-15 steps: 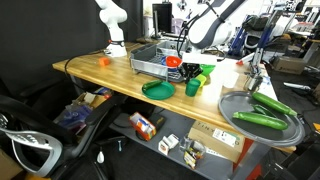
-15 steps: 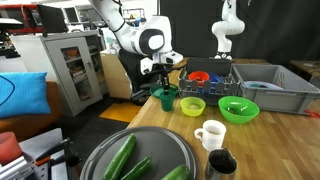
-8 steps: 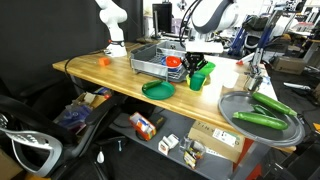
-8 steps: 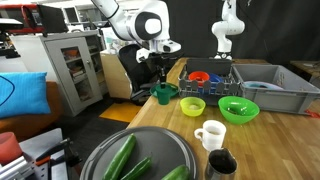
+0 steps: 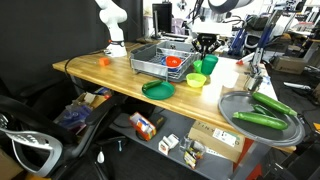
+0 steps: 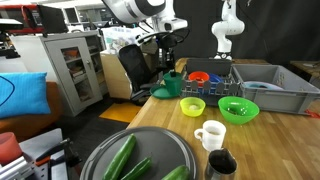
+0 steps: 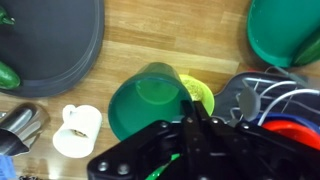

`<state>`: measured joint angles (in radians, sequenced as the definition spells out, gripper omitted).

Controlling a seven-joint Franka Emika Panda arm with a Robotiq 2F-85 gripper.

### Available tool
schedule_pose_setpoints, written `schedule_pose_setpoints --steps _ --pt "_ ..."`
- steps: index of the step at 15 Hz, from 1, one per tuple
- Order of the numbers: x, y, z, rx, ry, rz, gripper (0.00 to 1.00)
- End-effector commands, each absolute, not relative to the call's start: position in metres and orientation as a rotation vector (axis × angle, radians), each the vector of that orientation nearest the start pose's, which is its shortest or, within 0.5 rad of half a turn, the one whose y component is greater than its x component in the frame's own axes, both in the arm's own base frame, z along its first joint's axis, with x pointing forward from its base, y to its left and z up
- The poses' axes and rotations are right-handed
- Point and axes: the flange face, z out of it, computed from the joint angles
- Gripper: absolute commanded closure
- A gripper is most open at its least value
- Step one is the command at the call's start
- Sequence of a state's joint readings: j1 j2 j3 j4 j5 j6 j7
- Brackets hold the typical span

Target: Move the green cup backwards

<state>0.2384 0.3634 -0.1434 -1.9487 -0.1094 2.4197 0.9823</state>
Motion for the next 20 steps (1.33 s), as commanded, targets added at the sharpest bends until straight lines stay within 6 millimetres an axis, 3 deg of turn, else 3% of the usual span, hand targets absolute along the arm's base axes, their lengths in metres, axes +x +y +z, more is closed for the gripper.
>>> schedule_pose_setpoints --steps 1,5,6,15,16,20 --pt "0.625 0.034 0.316 -2.813 1.507 -0.29 0.99" --pt "0.627 0.004 0.321 -2.708 1.715 -0.353 0.99" --pt "0.628 0.004 0.317 -2.737 1.659 -0.329 0.95" --pt "0.628 0.004 0.318 -2.71 1.702 -0.339 0.95" --pt "0.63 0.002 0.316 -2.696 1.739 -0.325 0.99" --pt "0.646 -0.024 0.297 -2.524 2.017 -0.258 0.99"
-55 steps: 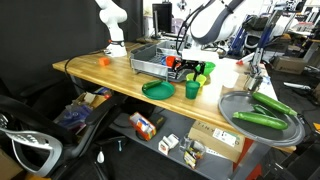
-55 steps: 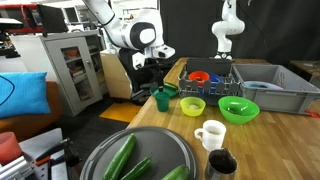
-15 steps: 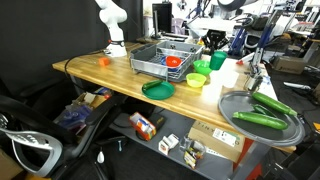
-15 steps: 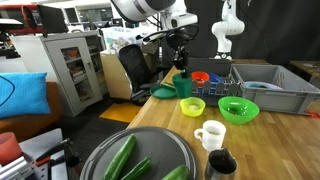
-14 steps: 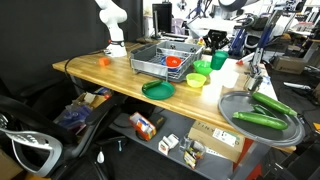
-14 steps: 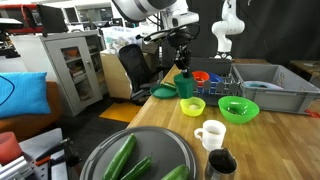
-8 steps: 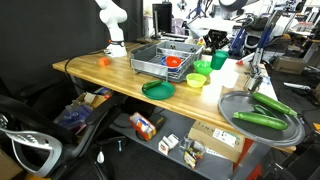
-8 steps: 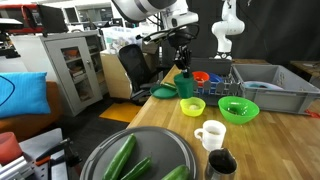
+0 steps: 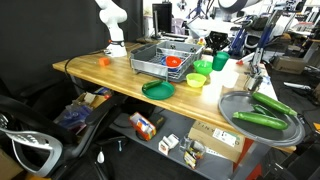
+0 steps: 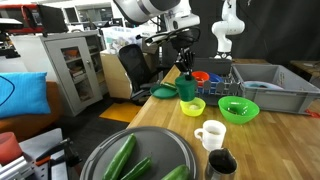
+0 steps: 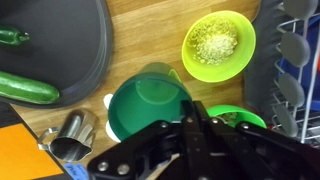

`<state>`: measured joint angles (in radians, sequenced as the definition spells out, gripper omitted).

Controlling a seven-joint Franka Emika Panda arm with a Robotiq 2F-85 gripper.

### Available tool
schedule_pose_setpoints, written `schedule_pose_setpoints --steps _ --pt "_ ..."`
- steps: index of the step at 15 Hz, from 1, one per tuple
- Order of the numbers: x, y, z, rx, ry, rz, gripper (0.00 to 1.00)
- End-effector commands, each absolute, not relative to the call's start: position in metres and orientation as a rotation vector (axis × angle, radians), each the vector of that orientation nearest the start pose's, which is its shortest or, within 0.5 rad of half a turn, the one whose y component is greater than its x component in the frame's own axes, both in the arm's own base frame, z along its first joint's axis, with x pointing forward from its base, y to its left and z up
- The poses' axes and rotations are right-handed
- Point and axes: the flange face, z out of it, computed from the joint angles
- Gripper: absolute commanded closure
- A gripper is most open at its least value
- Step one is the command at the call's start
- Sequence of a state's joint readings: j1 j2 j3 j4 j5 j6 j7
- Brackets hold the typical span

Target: Move the green cup backwards

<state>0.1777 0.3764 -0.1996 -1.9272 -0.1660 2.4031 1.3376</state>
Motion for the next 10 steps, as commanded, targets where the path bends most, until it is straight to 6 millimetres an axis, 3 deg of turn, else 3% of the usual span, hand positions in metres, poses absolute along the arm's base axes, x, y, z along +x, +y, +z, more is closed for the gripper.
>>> schedule_pose_setpoints --steps 1,10 --pt "0.651 -0.031 0.291 -2.478 2.064 -0.229 0.99" --pt "0.704 -0.085 0.243 -2.17 2.274 -0.106 0.99"
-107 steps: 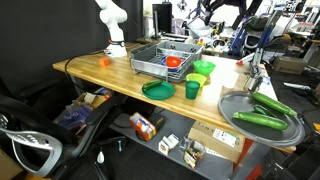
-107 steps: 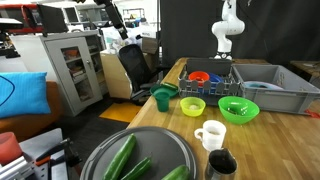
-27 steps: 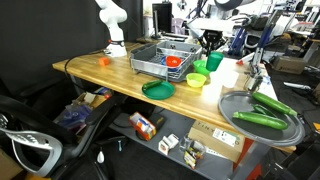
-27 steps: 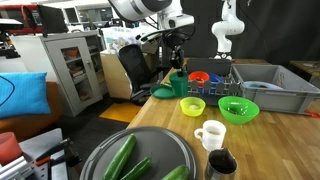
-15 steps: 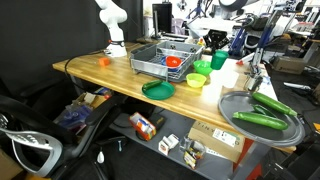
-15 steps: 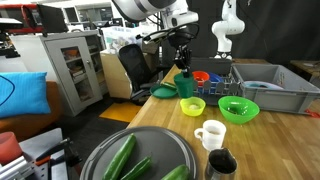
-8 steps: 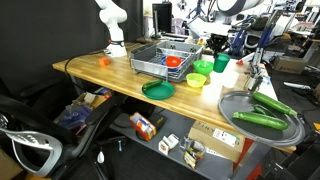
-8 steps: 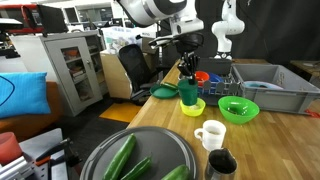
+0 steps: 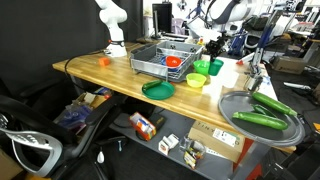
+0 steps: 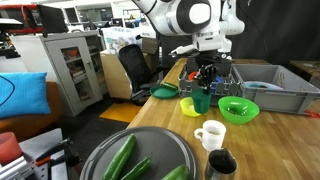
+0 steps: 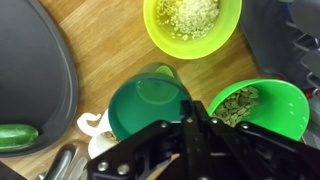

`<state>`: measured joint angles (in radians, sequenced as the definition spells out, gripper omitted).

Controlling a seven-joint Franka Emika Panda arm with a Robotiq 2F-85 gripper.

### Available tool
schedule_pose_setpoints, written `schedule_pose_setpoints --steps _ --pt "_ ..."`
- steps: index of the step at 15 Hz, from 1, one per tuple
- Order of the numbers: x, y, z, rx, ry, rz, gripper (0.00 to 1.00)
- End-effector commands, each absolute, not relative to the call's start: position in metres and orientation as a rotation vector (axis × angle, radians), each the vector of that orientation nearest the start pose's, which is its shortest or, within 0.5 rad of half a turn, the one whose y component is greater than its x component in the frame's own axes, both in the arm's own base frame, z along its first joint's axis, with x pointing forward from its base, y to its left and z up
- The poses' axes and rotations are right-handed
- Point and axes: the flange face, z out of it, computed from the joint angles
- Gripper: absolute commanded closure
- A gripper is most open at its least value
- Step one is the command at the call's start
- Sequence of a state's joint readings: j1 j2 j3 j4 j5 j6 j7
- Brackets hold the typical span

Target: Move the green cup backwards

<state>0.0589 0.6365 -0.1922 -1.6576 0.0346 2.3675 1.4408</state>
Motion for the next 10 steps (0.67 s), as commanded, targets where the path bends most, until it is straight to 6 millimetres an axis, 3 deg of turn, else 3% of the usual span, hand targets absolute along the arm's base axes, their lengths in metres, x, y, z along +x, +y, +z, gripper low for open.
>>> schedule_pose_setpoints --steps 1,10 --pt "0.709 -0.091 0.237 -2.151 2.293 -0.077 0.99" --pt "0.731 -0.125 0.19 -2.064 2.434 0.145 0.99"
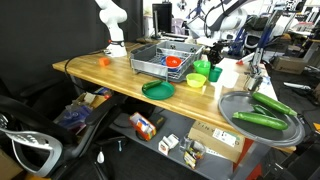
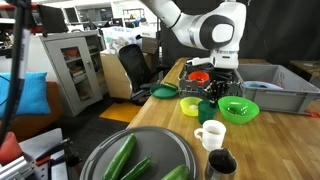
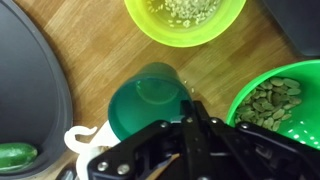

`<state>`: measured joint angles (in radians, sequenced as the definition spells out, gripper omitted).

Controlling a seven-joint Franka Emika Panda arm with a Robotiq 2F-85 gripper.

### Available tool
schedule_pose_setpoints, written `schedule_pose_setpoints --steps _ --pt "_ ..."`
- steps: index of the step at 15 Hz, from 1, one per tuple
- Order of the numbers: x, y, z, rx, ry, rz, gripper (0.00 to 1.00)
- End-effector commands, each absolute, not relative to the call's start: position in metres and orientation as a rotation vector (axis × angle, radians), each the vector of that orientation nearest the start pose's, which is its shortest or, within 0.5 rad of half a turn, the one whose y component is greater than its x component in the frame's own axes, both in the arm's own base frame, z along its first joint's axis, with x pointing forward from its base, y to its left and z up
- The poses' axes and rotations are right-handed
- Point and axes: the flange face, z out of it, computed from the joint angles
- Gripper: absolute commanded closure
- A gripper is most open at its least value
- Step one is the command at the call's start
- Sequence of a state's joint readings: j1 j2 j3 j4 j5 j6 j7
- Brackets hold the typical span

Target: Move the green cup backwards

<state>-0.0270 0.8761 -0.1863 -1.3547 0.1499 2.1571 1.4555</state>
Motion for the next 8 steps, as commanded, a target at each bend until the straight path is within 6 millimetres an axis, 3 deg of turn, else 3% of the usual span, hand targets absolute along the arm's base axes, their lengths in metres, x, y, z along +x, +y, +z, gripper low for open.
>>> schedule_pose_setpoints --steps 1,8 --pt "0.733 -0.126 0.186 -2.06 2.448 0.154 0.99" --pt "0.748 -0.121 0.176 -2.062 2.508 0.201 0.98"
